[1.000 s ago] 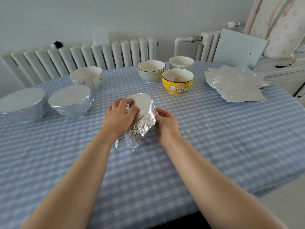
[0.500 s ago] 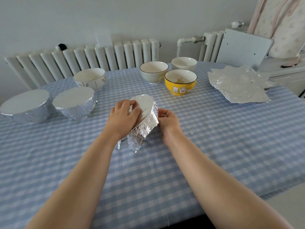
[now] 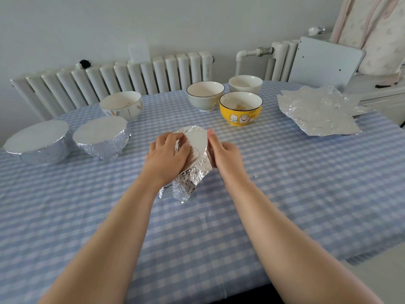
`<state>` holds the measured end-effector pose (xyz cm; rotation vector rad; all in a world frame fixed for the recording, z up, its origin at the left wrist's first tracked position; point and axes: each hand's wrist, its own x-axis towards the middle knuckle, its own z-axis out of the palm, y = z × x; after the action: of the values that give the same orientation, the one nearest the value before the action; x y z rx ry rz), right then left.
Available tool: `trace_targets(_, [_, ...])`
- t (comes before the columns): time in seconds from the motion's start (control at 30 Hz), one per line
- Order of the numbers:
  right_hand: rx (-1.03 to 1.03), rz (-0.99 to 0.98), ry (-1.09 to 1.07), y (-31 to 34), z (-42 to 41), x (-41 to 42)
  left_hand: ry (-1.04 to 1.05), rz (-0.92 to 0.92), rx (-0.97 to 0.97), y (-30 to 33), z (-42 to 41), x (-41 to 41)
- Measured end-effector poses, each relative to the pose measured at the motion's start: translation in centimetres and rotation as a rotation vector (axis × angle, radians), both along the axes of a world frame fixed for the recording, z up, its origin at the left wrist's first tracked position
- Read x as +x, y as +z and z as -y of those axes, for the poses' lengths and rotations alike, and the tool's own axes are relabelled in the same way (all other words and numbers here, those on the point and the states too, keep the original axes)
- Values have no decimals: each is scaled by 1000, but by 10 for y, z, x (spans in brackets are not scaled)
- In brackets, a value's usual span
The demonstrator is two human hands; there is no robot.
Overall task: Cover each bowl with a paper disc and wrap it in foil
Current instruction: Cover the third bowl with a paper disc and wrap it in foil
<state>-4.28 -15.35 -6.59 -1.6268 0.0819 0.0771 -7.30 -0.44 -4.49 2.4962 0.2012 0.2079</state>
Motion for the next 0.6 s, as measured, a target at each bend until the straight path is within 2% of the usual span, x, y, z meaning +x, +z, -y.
trace_targets(0.1, [76,-16,-34,-3,-3,2,6,6,-5,-1,-1,0])
trace_targets(0.3, [34,38,-53,-5,-4,2,14,3,-25,0,0,-1])
trace_targets(0.47, [-63,26,-49,-2,5,2,0,-28,39,3,4,-2])
trace_targets(0.6, [-227,-51,38,-1,25,11,-16,-29,190,10,17,-1])
